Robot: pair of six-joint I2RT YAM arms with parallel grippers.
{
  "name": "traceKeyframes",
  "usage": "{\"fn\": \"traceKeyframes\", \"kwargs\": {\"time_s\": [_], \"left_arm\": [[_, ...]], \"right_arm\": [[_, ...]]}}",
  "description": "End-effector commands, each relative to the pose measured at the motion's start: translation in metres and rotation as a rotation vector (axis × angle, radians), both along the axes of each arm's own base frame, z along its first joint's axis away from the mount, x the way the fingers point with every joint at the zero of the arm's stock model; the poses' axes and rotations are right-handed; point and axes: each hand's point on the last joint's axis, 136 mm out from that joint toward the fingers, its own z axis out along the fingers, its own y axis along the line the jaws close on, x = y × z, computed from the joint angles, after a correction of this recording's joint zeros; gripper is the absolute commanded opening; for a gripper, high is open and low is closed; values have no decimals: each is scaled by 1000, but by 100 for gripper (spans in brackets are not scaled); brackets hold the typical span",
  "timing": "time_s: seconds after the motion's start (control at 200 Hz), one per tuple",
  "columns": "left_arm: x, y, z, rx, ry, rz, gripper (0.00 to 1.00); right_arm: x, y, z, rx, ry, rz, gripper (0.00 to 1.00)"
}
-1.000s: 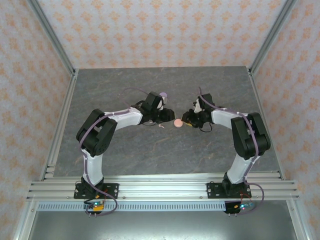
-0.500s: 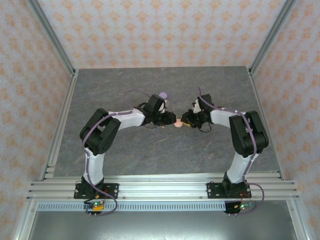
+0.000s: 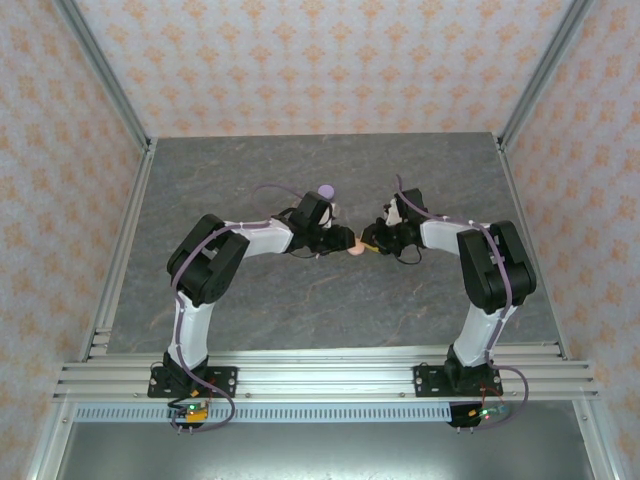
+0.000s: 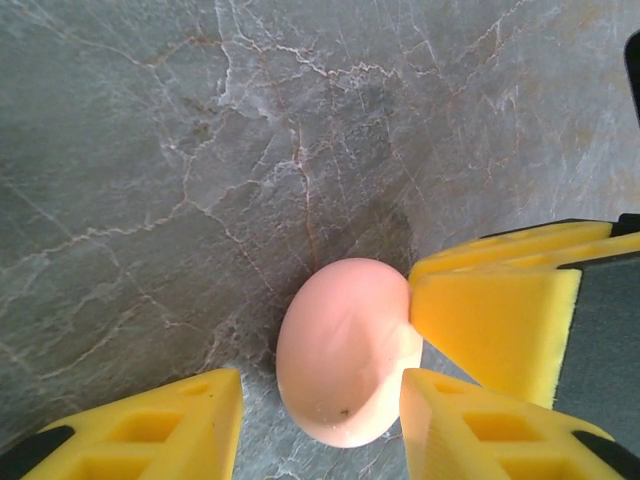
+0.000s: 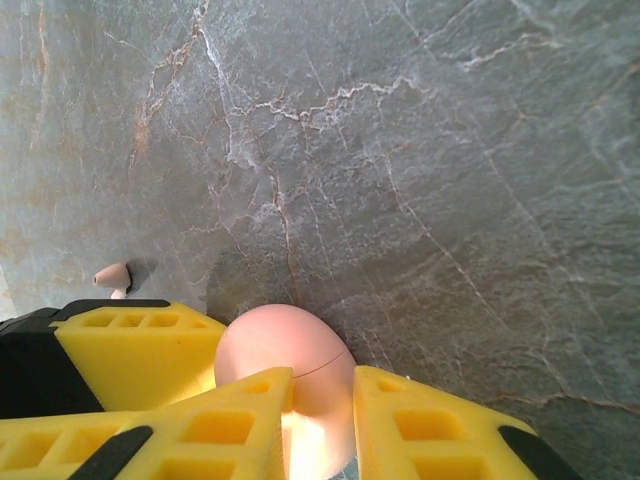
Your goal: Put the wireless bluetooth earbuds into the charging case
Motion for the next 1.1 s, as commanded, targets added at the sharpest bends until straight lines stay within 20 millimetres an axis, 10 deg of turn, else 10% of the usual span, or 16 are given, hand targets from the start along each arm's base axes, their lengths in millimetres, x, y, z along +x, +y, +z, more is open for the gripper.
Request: {"fn": "traceKeyframes", "kwargs": {"time_s": [0.0,1.091], "left_arm": [[-2,-14,-4,-32,10,-14,46],[7,-24,9,-139,-8,54,24]], "right_arm": [[-6,-2,-11,-5,28,-11,22],[-10,-3,-1,22,23,-37,19]]}}
